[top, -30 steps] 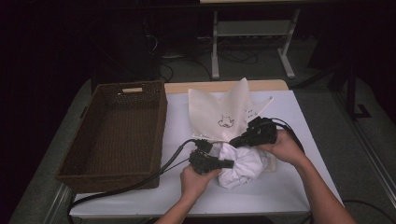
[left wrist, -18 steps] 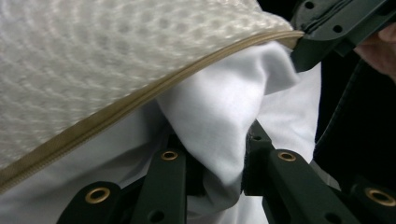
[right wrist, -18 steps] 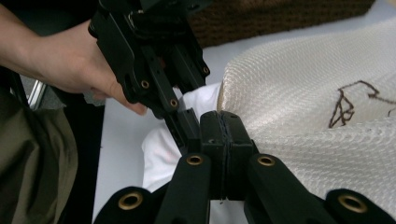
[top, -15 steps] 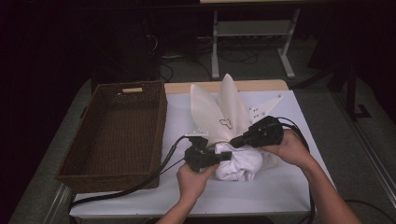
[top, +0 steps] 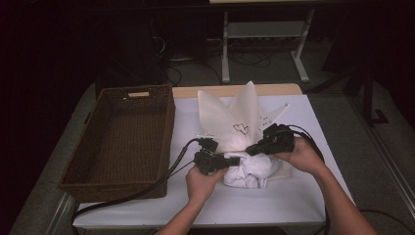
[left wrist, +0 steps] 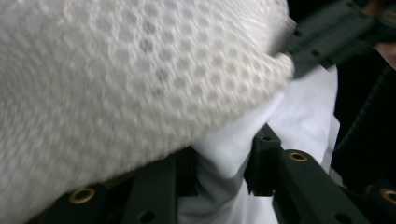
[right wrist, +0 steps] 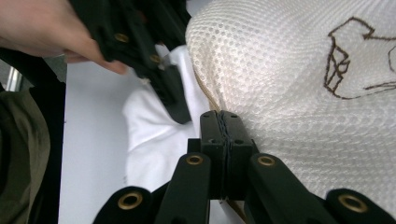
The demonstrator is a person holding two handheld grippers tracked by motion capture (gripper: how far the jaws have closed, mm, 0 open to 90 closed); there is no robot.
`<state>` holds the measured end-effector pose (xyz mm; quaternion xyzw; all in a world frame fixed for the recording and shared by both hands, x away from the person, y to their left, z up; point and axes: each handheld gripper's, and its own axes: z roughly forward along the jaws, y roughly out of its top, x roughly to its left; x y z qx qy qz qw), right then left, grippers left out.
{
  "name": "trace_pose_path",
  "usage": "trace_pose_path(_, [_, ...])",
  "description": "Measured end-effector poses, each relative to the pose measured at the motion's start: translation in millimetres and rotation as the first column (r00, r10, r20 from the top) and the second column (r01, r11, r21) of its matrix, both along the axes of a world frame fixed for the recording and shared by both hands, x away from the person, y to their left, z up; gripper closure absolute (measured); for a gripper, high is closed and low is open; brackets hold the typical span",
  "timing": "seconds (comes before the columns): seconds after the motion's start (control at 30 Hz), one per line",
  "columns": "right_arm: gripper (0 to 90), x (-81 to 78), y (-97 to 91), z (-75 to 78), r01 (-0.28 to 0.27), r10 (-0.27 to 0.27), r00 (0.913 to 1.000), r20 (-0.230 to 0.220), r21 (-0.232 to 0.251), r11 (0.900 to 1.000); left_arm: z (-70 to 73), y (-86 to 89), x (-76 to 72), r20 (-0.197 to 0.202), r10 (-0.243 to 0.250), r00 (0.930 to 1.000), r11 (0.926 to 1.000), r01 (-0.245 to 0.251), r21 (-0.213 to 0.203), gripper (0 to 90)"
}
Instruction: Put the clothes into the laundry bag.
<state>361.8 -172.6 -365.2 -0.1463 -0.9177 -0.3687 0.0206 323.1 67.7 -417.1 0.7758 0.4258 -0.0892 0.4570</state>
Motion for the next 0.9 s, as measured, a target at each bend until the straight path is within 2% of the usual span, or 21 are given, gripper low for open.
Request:
trace_pose_path(0.1, [88.9, 0.0, 1.9, -0.5, -0.003, 0.003, 1.0, 0.009, -0.007, 1.0, 5.5, 5.2, -8.3, 0.018, -0.02, 0.9996, 0.9994, 0.02, 0.027, 56.6])
trace_pose_path(0.23, [88.8, -0.9, 2.3, 1.1, -0.001, 0.001, 0.9998, 0.019, -0.002, 1.0, 9.0, 11.3, -22.0, 0.017, -0.046, 0.9988, 0.9977, 0.045, 0.05, 47.9])
trace_pose_path(0.3, [88.8, -1.6, 3.3, 1.6, -0.001, 0.001, 0.9997, 0.026, -0.002, 1.0, 9.0, 13.7, -28.2, 0.002, -0.058, 0.9983, 0.9977, 0.057, 0.036, 45.5])
trace_pose_path(0.43, [88.7, -1.7, 3.6, 2.9, 0.002, -0.002, 0.9994, 0.033, -0.003, 1.0, 5.3, 13.9, -35.9, -0.021, -0.085, 0.9962, 0.9949, 0.086, 0.053, 41.4])
trace_pose_path(0.5, [88.7, -1.6, 3.7, 3.4, 0.005, -0.005, 0.9994, 0.035, 0.001, 1.0, -0.4, 11.3, -37.5, -0.037, -0.096, 0.9947, 0.9933, 0.098, 0.06, 40.5])
trace_pose_path(0.6, [88.7, -0.6, 4.8, 3.0, 0.004, -0.004, 0.9995, 0.032, 0.001, 1.0, -13.8, 4.3, -32.2, -0.085, -0.113, 0.9899, 0.9925, 0.117, 0.036, 40.8])
trace_pose_path(0.63, [88.6, -0.4, 5.4, 2.7, 0.002, -0.002, 0.9995, 0.033, 0.0, 1.0, -19.2, 1.9, -28.5, -0.112, -0.113, 0.9873, 0.9931, 0.116, 0.019, 41.9])
trace_pose_path(0.67, [88.5, -0.5, 6.0, 2.3, 0.0, 0.0, 0.9995, 0.032, 0.001, 1.0, -23.0, 0.5, -25.5, -0.123, -0.102, 0.9872, 0.9945, 0.104, 0.011, 44.4])
trace_pose_path(0.8, [88.7, -1.4, 8.2, 1.1, -0.008, 0.008, 0.9996, 0.027, 0.0, 1.0, -26.0, -2.4, -18.6, -0.058, -0.081, 0.995, 0.9966, 0.082, 0.009, 72.4])
trace_pose_path(0.9, [88.8, -1.0, 8.7, 2.7, -0.01, 0.01, 0.9997, 0.02, 0.007, 0.9999, -24.1, -3.6, -14.4, -0.02, -0.057, 0.9982, 0.9982, 0.058, 0.017, 81.5])
